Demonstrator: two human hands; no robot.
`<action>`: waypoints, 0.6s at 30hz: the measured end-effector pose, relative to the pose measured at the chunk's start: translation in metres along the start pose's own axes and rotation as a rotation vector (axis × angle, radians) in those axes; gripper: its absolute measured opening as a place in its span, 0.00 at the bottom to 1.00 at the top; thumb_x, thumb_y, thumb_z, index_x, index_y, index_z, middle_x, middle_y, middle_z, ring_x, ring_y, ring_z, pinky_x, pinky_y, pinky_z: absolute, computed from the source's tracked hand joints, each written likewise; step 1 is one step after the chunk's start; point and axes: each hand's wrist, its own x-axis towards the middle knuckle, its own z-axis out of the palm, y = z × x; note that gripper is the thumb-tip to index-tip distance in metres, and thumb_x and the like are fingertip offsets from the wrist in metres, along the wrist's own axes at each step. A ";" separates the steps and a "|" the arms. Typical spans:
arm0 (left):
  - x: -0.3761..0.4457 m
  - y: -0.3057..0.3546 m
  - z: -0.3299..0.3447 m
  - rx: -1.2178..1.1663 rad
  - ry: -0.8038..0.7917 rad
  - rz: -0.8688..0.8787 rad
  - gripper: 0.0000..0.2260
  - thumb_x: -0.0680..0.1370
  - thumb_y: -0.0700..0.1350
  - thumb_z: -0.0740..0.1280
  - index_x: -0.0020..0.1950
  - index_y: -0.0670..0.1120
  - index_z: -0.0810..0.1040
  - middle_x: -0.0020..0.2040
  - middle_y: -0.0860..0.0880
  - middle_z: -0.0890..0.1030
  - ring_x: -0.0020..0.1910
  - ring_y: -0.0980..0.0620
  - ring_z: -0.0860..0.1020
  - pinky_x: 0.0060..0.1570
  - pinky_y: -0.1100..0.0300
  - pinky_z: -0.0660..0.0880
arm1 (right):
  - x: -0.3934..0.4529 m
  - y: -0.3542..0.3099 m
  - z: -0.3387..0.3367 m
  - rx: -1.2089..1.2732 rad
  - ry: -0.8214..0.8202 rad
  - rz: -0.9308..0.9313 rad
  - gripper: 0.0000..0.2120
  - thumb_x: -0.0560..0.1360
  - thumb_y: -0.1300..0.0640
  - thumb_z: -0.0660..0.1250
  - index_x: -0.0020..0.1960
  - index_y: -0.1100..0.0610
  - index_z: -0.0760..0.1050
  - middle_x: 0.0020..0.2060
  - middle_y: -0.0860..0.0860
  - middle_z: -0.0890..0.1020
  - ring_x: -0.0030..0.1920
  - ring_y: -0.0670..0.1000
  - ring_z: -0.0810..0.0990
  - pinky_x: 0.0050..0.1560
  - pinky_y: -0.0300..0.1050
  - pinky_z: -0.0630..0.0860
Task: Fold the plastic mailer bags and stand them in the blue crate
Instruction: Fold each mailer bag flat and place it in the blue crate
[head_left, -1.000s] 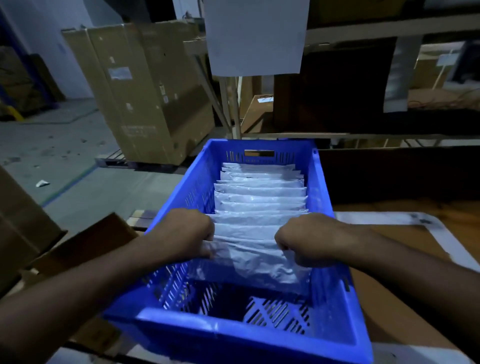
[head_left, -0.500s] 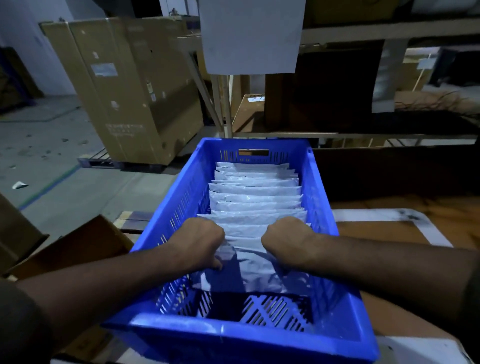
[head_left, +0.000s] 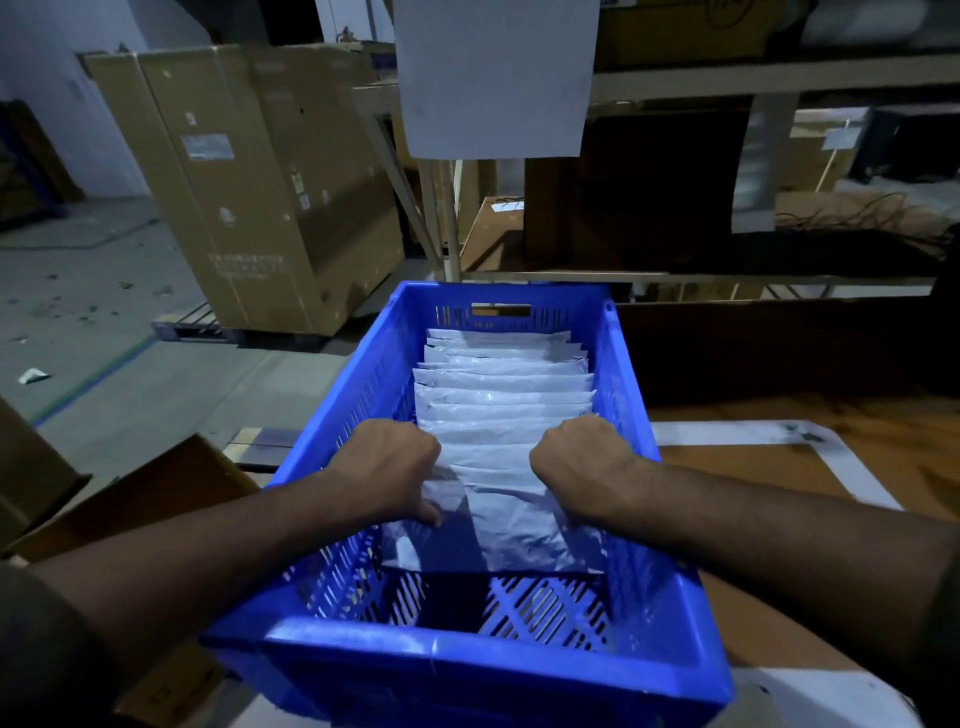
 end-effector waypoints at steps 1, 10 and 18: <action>-0.001 -0.001 -0.002 -0.012 0.004 -0.011 0.28 0.68 0.69 0.73 0.53 0.48 0.78 0.53 0.48 0.83 0.53 0.44 0.81 0.40 0.54 0.68 | -0.002 0.001 0.001 -0.003 0.011 0.008 0.08 0.76 0.64 0.63 0.40 0.54 0.71 0.53 0.53 0.82 0.54 0.56 0.81 0.41 0.45 0.66; -0.004 0.019 0.006 -0.030 0.064 0.033 0.32 0.65 0.66 0.76 0.57 0.48 0.68 0.57 0.48 0.77 0.53 0.43 0.80 0.44 0.50 0.74 | 0.002 -0.002 0.000 0.040 0.000 0.047 0.16 0.73 0.42 0.74 0.52 0.54 0.78 0.53 0.51 0.82 0.54 0.55 0.81 0.42 0.45 0.72; -0.007 0.020 -0.004 -0.077 0.108 0.006 0.33 0.65 0.70 0.74 0.51 0.49 0.62 0.54 0.49 0.76 0.49 0.44 0.80 0.40 0.51 0.73 | -0.003 0.005 0.000 0.127 0.029 0.096 0.25 0.68 0.37 0.76 0.53 0.54 0.79 0.54 0.51 0.83 0.54 0.54 0.82 0.42 0.44 0.70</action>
